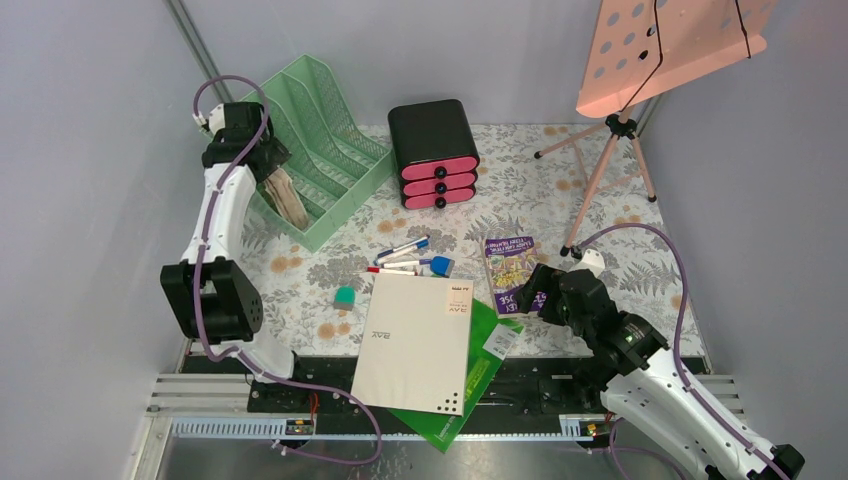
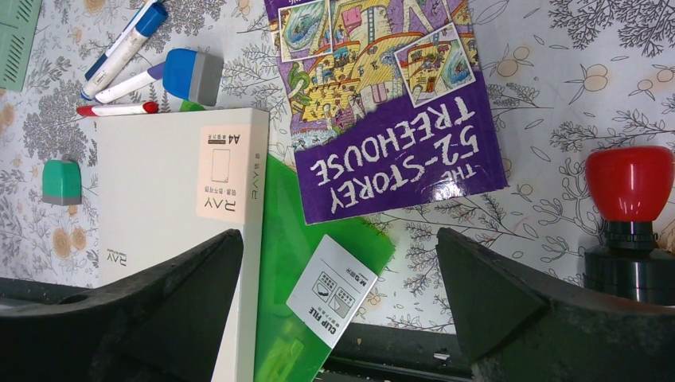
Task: Organize the desk
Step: Place the book in the storage box, then move the storage box to the center of the board.
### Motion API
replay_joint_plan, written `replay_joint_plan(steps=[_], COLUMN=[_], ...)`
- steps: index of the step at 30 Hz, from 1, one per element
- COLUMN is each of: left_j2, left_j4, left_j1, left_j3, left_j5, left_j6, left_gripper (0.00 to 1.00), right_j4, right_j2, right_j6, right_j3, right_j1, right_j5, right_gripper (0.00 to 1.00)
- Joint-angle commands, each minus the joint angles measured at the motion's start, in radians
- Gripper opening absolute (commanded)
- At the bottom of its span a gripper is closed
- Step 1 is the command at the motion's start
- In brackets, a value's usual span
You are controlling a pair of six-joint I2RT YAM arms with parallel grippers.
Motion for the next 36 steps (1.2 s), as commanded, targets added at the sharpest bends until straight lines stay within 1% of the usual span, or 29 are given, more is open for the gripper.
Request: replay_joint_plan(steps=[1, 7, 10, 13, 18, 21, 24, 27, 32, 36], left_j2=[-0.109, -0.244, -0.323, -0.406, -0.500, -0.538, -0.537, -0.500, -0.395, -0.326], left_j4=[0.057, 0.081, 0.121, 0.144, 0.127, 0.154, 0.179, 0.190, 0.201, 0.251], left_j1=[0.004, 0.005, 0.005, 0.005, 0.006, 0.006, 0.006, 0.007, 0.006, 0.007], left_j3=[0.001, -0.096, -0.168, -0.260, -0.412, -0.513, -0.584, -0.611, -0.608, -0.604], left_j5=[0.075, 0.143, 0.221, 0.268, 0.286, 0.288, 0.305, 0.322, 0.314, 0.306], left_j6=[0.011, 0.018, 0.050, 0.047, 0.030, 0.004, -0.012, -0.031, -0.071, -0.090], left_gripper=[0.79, 0.80, 0.80, 0.80, 0.80, 0.79, 0.79, 0.78, 0.75, 0.72], right_j4=[0.027, 0.026, 0.022, 0.021, 0.022, 0.022, 0.023, 0.023, 0.025, 0.022], right_j2=[-0.004, -0.002, -0.002, -0.003, -0.002, 0.000, 0.004, 0.009, 0.013, 0.007], right_j6=[0.001, -0.001, -0.004, -0.003, 0.002, 0.003, -0.004, -0.006, -0.007, 0.003], right_j3=[0.013, 0.013, 0.015, 0.015, 0.015, 0.013, 0.017, 0.018, 0.018, 0.013], right_j1=[-0.002, -0.002, -0.003, -0.003, -0.003, -0.002, -0.003, -0.002, -0.003, -0.003], right_j5=[0.019, 0.018, 0.017, 0.016, 0.016, 0.015, 0.016, 0.012, 0.011, 0.008], right_gripper=[0.99, 0.99, 0.99, 0.99, 0.99, 0.99, 0.99, 0.99, 0.99, 0.99])
